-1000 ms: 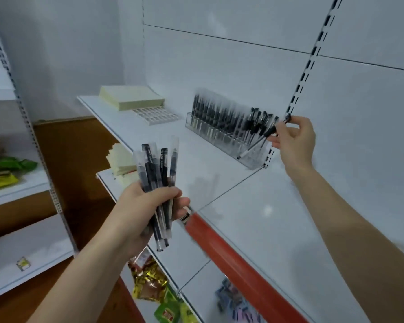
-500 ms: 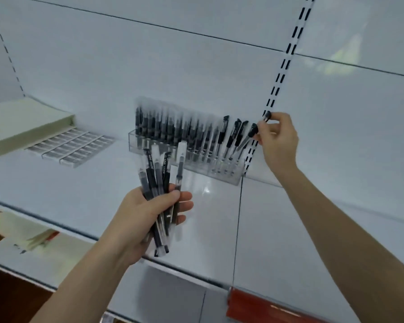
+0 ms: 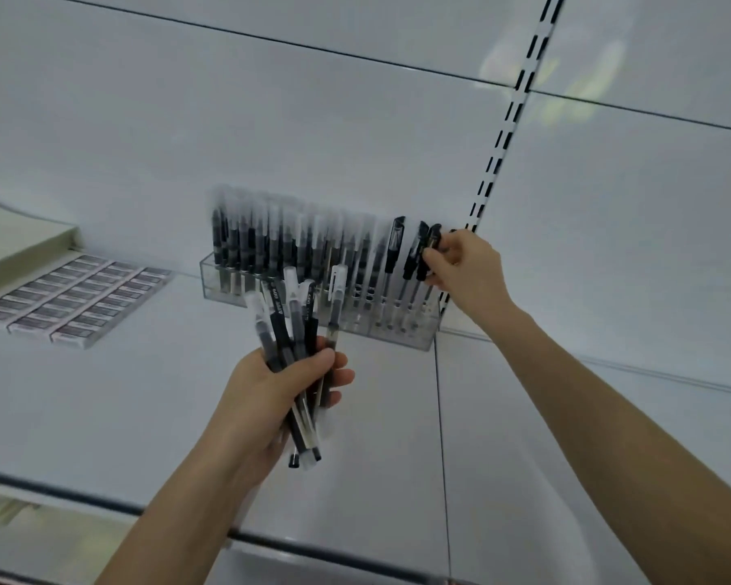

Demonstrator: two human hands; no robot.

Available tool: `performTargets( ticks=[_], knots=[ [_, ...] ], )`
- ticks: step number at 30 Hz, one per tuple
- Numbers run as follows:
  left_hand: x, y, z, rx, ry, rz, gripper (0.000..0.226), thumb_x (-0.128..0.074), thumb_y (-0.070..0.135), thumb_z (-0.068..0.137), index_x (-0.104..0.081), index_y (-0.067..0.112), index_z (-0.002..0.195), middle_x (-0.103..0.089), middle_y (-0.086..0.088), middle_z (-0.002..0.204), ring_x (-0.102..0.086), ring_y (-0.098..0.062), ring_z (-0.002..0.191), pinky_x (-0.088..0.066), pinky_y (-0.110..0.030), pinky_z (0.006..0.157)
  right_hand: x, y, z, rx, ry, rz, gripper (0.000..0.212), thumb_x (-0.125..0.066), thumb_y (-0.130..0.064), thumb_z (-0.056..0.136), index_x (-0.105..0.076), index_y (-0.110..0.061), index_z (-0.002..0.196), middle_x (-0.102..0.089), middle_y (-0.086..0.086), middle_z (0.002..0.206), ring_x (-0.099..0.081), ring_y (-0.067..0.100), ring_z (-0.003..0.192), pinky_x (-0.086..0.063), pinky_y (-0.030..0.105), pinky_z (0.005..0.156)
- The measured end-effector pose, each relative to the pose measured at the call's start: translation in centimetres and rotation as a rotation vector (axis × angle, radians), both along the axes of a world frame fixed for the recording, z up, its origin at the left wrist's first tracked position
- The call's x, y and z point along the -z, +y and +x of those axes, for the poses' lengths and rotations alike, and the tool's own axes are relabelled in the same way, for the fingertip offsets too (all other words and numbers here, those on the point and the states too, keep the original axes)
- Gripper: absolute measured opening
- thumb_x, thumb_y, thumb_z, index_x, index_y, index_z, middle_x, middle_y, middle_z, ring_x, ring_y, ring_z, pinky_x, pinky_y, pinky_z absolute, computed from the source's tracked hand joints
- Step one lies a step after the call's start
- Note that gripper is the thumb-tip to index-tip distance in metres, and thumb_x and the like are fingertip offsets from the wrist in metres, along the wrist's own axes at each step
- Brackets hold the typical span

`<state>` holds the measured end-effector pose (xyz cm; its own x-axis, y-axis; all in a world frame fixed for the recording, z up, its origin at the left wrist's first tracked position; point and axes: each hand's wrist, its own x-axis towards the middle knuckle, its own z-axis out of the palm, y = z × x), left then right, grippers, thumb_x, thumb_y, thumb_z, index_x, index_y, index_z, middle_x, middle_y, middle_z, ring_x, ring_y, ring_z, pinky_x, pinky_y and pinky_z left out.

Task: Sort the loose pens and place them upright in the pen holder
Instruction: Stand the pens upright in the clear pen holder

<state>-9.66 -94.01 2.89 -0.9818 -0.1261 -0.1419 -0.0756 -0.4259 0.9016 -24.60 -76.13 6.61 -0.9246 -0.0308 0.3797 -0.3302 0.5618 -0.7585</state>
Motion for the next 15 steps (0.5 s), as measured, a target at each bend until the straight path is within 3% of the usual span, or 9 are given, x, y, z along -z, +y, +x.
performTargets(
  ticks=[3,5,10,15],
  knots=[
    [0.1,-0.4,-0.3,0.010,0.019,-0.013,0.009,-0.057,0.002,0.082,-0.063,0.007,0.087,-0.073,-0.003,0.069,-0.070,-0.012,0.062,-0.053,-0.019,0.050,0.0,0.6,1.6,0.078,0.078,-0.002,0.015,-0.063,-0.025,0.085,-0.055,-0.012,0.091,-0.068,0.011,0.079,-0.067,0.024,0.076,-0.051,0.028,0.072],
    [0.1,-0.5,-0.5,0.026,0.029,-0.017,0.010,-0.057,0.003,0.081,-0.063,0.008,0.088,-0.074,-0.003,0.071,-0.070,-0.012,0.063,-0.053,-0.019,0.050,-0.3,0.5,3.4,0.051,0.068,-0.157,0.009,-0.062,-0.022,0.087,-0.060,-0.013,0.087,-0.068,0.006,0.077,-0.067,0.018,0.071,-0.054,0.030,0.071],
    [-0.3,-0.1,-1.2,0.111,0.056,-0.063,0.011,-0.057,0.002,0.084,-0.064,0.009,0.088,-0.074,-0.004,0.071,-0.069,-0.012,0.061,-0.054,-0.020,0.051,-1.1,-2.0,6.6,-0.227,-0.264,-0.293,0.014,-0.060,-0.027,0.087,-0.066,-0.016,0.083,-0.069,0.002,0.073,-0.065,0.009,0.063,-0.056,0.025,0.064],
    [-0.4,-1.6,-2.2,0.198,0.107,-0.157,0.012,-0.056,0.007,0.086,-0.064,0.010,0.094,-0.075,-0.005,0.079,-0.071,-0.015,0.069,-0.054,-0.020,0.053,-1.1,-4.4,6.9,-0.231,-0.322,-0.407,0.006,-0.063,-0.017,0.085,-0.067,-0.012,0.083,-0.069,0.004,0.071,-0.067,0.014,0.059,-0.057,0.024,0.060]
  ],
)
